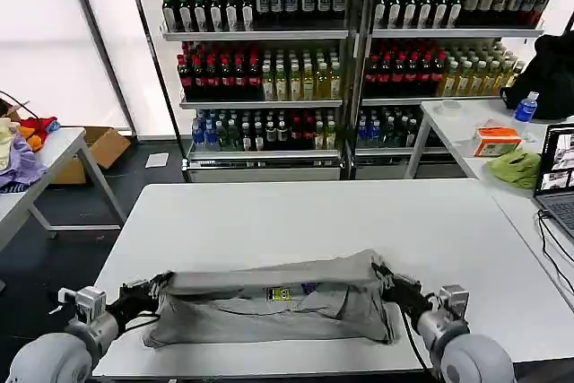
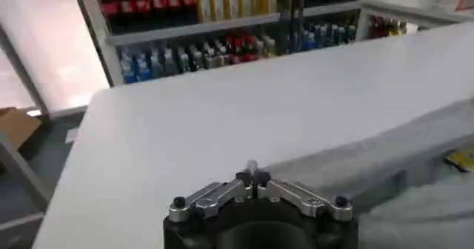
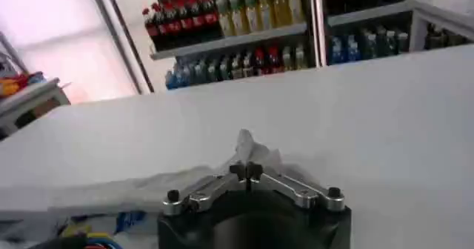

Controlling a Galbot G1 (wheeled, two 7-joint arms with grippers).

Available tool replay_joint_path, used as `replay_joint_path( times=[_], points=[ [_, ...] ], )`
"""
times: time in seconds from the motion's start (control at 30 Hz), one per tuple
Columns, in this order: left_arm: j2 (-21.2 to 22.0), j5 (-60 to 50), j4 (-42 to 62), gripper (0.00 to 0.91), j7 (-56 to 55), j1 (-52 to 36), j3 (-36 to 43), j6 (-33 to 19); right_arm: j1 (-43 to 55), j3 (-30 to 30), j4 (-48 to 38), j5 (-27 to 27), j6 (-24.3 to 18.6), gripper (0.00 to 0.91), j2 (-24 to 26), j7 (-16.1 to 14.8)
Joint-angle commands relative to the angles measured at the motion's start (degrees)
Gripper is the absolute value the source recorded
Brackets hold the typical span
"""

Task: Fold and organize the clothes.

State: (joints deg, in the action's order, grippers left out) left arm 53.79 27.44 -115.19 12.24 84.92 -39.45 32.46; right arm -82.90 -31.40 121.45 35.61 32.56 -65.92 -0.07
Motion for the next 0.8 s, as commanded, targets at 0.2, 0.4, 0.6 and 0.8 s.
replay_joint_path(
  times=[0.2,0.4,0.6,0.8],
  points=[
    [1.7,0.9,-8.4,0.907,-5.7,7.0,-9.0,0.6,-6.5,-9.7,4.2,-4.7,-16.1,0.907,0.8,-6.3],
    [8.6,4.1,-11.7,0.907,-19.1,7.1,-7.3,0.4,-5.2,-13.4,-0.5,-9.1,-26.6,0.907,-1.5,-10.3],
    [20.4,3.7,-11.2,0.907,-29.2,6.9,1.9,-1.6,-6.6,-13.0,-1.9,-9.8,-27.9,0.907,-4.1,-9.7],
    [25.7,-2.3,-8.5,0.907,-32.7,6.7,8.4,-2.9,-8.3,-11.1,-0.8,-9.9,-26.2,0.907,-5.0,-7.8]
  ],
)
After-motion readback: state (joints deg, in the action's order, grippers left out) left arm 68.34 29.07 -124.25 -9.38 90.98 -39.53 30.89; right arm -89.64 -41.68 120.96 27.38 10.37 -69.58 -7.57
